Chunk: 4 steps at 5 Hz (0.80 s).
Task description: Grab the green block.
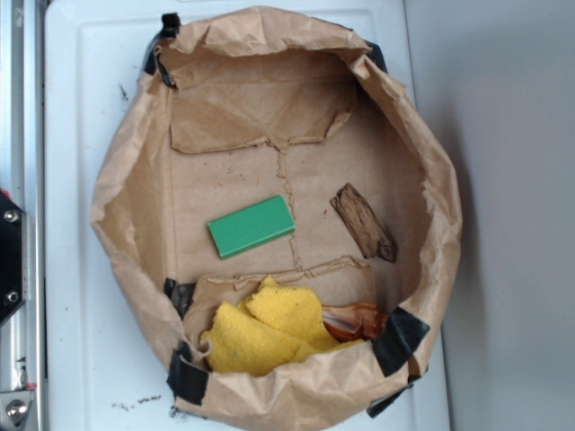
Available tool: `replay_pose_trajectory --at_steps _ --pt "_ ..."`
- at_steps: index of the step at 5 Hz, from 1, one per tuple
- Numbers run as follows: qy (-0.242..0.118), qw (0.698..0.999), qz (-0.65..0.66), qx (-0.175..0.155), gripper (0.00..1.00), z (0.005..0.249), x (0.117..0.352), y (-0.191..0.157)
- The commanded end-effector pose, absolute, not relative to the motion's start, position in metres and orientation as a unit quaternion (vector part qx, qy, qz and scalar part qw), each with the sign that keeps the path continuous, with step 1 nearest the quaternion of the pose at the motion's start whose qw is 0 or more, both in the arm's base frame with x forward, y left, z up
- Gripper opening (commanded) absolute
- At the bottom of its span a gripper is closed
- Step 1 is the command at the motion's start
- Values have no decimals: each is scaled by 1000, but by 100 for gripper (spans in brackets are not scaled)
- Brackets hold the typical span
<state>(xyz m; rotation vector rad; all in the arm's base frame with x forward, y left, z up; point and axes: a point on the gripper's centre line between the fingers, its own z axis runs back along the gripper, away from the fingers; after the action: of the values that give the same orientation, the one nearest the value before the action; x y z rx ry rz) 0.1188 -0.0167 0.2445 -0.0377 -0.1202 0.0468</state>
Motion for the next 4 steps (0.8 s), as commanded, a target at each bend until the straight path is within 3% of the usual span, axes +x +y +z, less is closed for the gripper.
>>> replay_pose_trajectory --at_steps 1,3,4 --pt "-60 998 23 -19 100 244 119 -17" --pt "-65 995 69 -11 100 228 219 -13" --pt "-59 997 49 10 100 192 269 -16"
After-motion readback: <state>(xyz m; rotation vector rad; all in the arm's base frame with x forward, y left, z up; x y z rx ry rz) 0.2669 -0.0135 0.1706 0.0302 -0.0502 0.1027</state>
